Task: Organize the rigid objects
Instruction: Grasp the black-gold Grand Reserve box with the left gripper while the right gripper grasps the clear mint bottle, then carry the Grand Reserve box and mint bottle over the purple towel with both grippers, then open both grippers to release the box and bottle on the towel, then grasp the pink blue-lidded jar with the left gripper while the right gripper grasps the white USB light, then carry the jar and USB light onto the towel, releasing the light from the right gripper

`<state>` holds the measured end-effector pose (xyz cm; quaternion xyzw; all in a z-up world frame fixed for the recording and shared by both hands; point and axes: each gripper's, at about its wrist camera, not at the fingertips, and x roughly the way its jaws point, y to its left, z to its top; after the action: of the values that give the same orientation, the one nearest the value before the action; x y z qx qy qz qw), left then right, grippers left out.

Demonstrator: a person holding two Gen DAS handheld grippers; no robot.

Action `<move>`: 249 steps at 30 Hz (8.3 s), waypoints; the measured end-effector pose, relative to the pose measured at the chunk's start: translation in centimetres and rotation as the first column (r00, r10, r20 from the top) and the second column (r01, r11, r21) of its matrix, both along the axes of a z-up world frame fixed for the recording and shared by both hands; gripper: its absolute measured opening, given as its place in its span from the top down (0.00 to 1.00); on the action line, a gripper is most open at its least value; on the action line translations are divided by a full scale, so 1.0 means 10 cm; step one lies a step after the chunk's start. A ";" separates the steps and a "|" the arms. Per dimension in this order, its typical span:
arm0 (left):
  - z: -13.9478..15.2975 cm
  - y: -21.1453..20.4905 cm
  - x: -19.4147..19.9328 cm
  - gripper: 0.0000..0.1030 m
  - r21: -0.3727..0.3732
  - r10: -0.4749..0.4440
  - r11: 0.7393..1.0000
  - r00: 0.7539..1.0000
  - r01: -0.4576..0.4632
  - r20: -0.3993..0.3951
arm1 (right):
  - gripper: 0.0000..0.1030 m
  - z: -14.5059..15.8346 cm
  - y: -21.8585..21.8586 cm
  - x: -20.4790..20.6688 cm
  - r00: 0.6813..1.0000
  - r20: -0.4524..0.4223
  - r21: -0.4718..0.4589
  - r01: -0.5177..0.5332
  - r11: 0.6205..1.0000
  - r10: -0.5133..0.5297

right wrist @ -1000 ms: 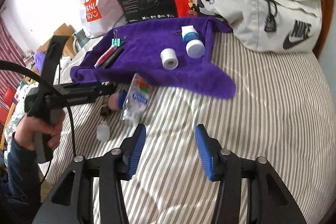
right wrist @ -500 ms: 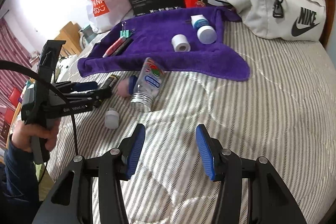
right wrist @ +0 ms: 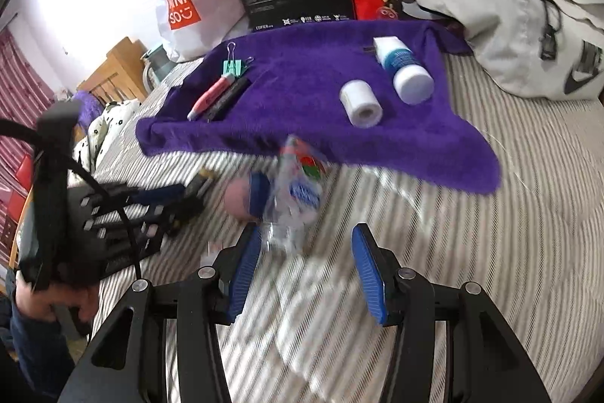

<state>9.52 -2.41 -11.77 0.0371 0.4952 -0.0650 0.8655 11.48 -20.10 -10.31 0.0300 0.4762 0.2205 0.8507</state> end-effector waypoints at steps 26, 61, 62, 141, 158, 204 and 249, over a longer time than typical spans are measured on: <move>0.01 0.61 -0.14 0.78 -0.087 0.044 0.995 0.999 -0.044 0.001 | 0.60 -0.22 0.18 0.06 0.999 0.046 -0.284 -0.012 0.959 0.026; 0.28 0.69 -0.07 0.78 -0.142 0.080 0.987 0.997 -0.077 0.015 | 0.60 0.09 -0.15 -0.12 0.997 0.043 -0.141 -0.055 0.989 0.062; 0.30 0.68 -0.05 0.78 -0.147 0.077 0.986 0.997 -0.073 0.018 | 0.60 0.12 -0.15 -0.10 0.997 0.044 -0.135 -0.059 0.989 0.065; 0.05 -0.03 1.45 0.77 0.007 -0.090 0.996 0.995 0.090 -0.042 | 0.55 0.27 -0.64 0.29 0.999 0.028 -0.153 0.042 0.987 -0.038; 0.52 -0.13 0.39 0.70 -0.118 -0.207 0.971 0.978 0.208 0.016 | 0.52 0.35 -0.72 -0.01 0.997 0.038 -0.081 0.077 0.994 -0.074; 0.08 0.51 0.07 0.65 -0.008 -0.244 0.970 0.970 0.244 -0.006 | 0.52 -0.14 0.50 -0.44 0.972 -0.039 -0.094 -0.233 0.968 0.230; 0.47 0.83 0.11 0.65 -0.090 -0.112 0.989 0.992 0.116 0.050 | 0.77 0.43 0.22 0.26 0.970 0.110 -0.121 -0.205 0.971 0.218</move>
<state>10.66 5.87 -7.06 0.0266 0.4690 -0.1364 0.8722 14.06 -17.92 -5.97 -0.0812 0.4348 0.2852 0.8503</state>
